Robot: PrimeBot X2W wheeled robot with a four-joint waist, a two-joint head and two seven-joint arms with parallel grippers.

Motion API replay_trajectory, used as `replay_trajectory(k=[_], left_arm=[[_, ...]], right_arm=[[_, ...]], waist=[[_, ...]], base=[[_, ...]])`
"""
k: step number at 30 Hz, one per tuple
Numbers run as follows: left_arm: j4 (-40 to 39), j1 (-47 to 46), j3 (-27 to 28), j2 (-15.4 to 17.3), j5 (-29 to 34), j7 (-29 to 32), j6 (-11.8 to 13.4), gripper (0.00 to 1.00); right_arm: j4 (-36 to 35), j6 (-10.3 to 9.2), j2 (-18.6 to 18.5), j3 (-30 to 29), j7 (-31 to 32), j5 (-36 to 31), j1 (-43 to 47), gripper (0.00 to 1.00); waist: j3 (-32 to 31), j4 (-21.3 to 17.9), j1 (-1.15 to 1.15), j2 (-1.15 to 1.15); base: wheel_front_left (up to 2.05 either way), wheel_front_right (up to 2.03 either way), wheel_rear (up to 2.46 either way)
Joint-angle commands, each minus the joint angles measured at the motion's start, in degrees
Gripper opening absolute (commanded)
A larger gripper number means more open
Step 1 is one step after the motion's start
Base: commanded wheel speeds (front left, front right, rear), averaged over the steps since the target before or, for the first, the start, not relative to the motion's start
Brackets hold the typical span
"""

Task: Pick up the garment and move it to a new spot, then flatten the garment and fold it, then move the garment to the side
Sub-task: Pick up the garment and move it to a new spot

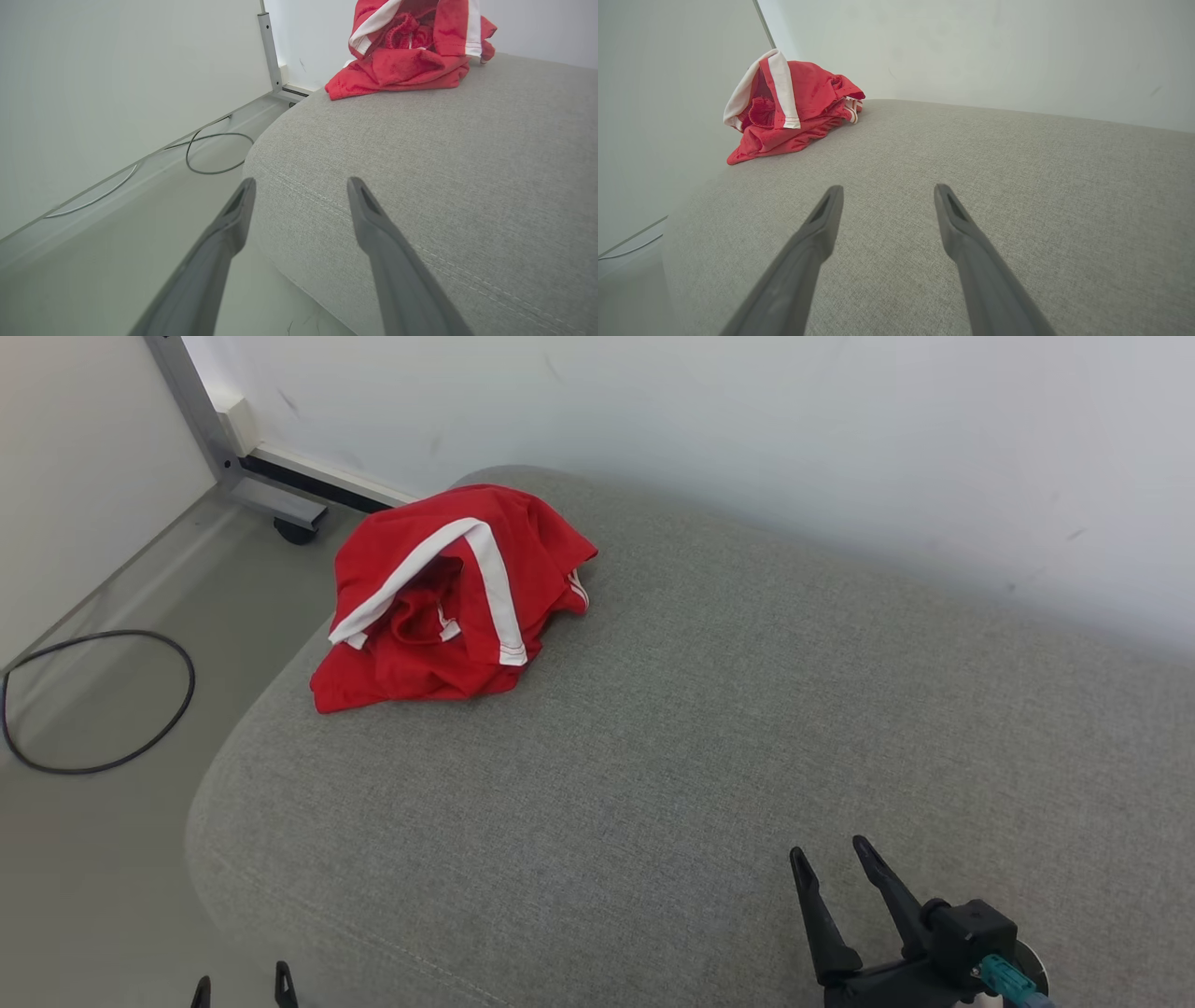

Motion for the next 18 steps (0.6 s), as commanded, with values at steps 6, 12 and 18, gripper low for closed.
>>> replay_trajectory(k=[6,12,18], left_arm=[[2.1,-1.7,0.7,-0.3,-4.7,-0.2,-2.6,1.0],[3.6,-3.9,1.6,-0.3,-6.7,-0.2,-4.2,1.0],[6.2,-9.6,3.6,-0.3,-9.0,-0.2,-5.9,1.0]], right_arm=[[0.1,-0.12,-0.9,-0.2,0.0,0.9,0.4,1.0],[0.0,-0.12,-2.0,0.7,0.0,0.9,-0.4,1.0],[-0.5,-0.12,-4.1,1.8,0.0,2.0,-2.4,1.0]], waist=[[1.0,0.1,0.0,0.0],[3.0,-2.2,0.0,0.0],[6.5,-5.7,0.0,0.0]], base=[[0.0,0.0,0.0],[0.0,0.0,0.0],[0.0,0.0,0.0]])
